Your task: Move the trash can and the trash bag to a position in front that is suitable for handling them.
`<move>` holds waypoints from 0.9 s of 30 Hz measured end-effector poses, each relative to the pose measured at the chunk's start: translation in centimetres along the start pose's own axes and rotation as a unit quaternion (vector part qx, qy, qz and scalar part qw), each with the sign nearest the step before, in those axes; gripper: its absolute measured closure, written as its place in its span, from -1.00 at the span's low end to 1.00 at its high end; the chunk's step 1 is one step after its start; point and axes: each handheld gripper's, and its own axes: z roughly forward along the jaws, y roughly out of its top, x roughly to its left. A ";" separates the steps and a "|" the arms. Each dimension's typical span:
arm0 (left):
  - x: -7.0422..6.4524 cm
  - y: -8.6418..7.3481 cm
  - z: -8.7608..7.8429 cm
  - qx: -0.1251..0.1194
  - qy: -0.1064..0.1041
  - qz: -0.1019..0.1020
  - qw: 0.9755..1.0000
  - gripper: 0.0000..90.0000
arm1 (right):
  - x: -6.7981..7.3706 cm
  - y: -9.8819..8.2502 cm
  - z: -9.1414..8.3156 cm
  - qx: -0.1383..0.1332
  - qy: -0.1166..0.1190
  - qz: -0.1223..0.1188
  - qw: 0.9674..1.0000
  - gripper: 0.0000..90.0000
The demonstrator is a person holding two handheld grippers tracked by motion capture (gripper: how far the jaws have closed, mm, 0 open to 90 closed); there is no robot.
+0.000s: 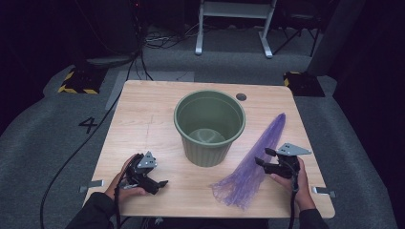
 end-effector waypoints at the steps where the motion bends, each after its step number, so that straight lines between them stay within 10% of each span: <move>1: 0.0 0.0 0.0 0.000 0.000 0.000 1.000 -1.00 | 0.3 0.0 0.3 0.008 0.002 -0.006 1.000 -0.15; 27: -0.3 2.8 2.6 0.001 -0.004 0.005 1.000 -1.00 | 3.0 -1.0 3.9 0.054 0.042 -0.032 0.997 -0.25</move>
